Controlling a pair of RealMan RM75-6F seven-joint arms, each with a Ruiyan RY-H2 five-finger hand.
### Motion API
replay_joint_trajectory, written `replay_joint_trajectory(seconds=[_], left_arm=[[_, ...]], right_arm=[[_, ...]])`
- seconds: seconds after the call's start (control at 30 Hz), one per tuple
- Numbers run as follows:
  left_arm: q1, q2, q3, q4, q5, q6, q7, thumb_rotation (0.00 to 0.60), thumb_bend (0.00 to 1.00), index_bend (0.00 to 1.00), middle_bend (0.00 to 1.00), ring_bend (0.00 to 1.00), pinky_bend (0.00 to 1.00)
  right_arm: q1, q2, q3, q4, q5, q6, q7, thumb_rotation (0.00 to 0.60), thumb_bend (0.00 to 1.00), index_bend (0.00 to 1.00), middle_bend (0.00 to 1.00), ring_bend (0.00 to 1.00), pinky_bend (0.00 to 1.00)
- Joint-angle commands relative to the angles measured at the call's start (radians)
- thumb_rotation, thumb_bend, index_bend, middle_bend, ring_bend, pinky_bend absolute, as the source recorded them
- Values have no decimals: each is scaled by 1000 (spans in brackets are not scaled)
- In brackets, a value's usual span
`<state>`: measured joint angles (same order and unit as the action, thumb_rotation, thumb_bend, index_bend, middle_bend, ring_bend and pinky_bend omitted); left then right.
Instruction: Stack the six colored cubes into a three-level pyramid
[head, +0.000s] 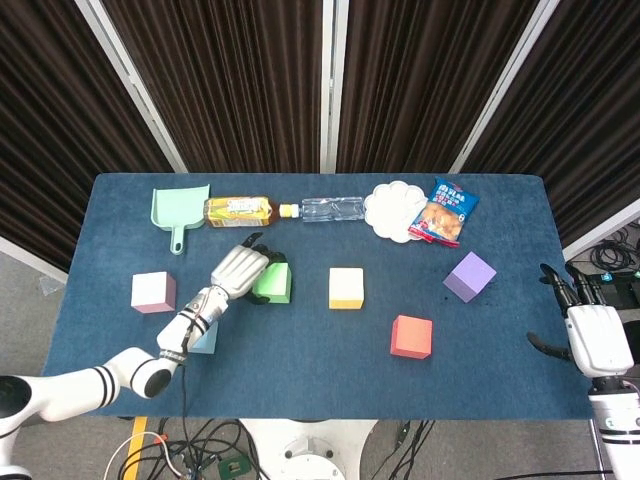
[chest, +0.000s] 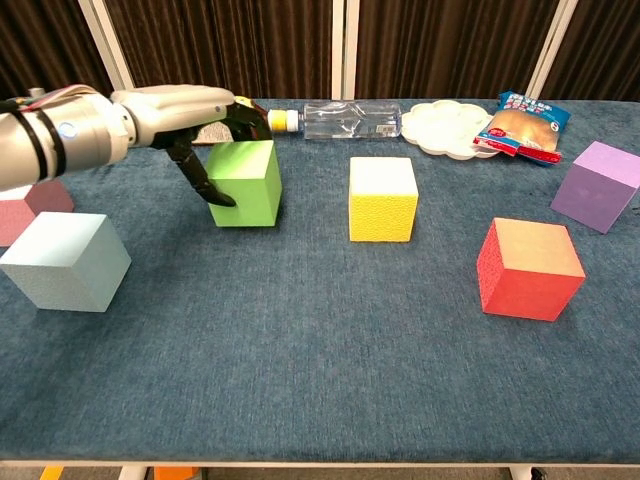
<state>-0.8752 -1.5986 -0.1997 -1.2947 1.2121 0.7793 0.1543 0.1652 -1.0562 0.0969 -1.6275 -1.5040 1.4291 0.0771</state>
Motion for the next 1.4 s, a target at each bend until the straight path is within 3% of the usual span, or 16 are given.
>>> replay_joint_trajectory(seconds=[0.03, 0.33, 0.6, 0.77, 0.87, 1.0, 1.4], left_arm=[[-14, -13, 0, 16, -9, -9, 18, 600, 186, 270, 447, 256, 54], [-35, -34, 5, 38, -44, -35, 37, 600, 185, 222, 413, 256, 54], [-44, -40, 7, 25, -85, -34, 76, 600, 176, 142, 272, 250, 54], [-40, -28, 9, -18, -134, -24, 116, 600, 149, 99, 158, 164, 54], [-35, -2, 14, -79, -170, -7, 158, 600, 136, 73, 91, 116, 54], [-9, 72, 24, -189, -174, 35, 176, 600, 131, 67, 80, 115, 54], [146, 290, 92, -374, -23, 225, 98, 600, 131, 68, 89, 115, 54]], right_arm=[[0, 1, 0, -1, 2, -2, 0, 600, 63, 0, 235, 40, 100], [1, -3, -2, 3, 8, -10, 6, 600, 64, 0, 235, 40, 100], [2, -4, -1, 11, 8, -10, 15, 600, 63, 0, 235, 40, 100], [1, -4, -3, 16, 8, -12, 24, 600, 64, 0, 234, 40, 100], [8, -2, -2, 18, 6, -22, 35, 600, 64, 0, 232, 40, 100], [36, 5, -1, 7, -18, -54, 76, 600, 63, 0, 231, 40, 100], [233, -11, 20, -85, -66, -298, 277, 600, 65, 0, 246, 39, 100]])
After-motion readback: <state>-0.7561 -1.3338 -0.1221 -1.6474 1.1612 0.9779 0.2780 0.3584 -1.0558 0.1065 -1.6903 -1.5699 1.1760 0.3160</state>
